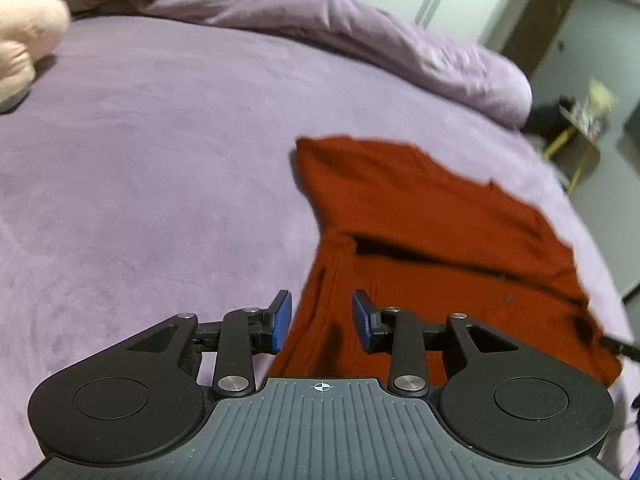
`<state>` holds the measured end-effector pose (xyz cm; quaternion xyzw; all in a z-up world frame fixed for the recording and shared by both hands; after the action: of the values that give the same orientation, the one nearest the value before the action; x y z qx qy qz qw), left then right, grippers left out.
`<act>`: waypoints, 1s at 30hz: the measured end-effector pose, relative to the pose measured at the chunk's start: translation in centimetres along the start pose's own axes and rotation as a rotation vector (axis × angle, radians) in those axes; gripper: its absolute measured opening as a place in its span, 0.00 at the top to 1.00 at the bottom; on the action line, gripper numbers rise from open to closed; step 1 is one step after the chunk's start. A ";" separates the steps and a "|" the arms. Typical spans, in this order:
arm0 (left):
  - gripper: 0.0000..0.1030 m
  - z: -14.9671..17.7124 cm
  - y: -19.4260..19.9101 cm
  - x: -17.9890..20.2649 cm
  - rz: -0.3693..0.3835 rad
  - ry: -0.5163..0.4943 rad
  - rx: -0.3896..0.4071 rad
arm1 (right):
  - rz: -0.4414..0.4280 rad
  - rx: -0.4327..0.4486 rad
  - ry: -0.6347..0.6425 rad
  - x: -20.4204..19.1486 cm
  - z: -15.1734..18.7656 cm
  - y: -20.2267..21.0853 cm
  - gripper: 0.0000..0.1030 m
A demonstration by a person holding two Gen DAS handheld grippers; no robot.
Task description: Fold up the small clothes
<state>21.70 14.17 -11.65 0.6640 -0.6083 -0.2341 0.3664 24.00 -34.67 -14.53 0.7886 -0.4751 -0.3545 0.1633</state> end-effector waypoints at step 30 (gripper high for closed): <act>0.79 1.0 -3.4 3.9 0.064 -0.154 -0.064 | 0.022 -0.122 0.210 -0.6 -0.4 -5.1 0.60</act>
<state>23.69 10.11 -14.42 0.6122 -0.6479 -0.2917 0.3469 27.36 -31.72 -17.00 0.8049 -0.4415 -0.2964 0.2635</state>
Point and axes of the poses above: each gripper's, at about its wrist camera, not at the fingertips, and y roughly against the way its jaws point, x to its right, z to its underside, the point moved 9 cm from there along -y, roughly the way its jaws point, and after that the axes turned 13 degrees about -z, right-handed, at the moved point
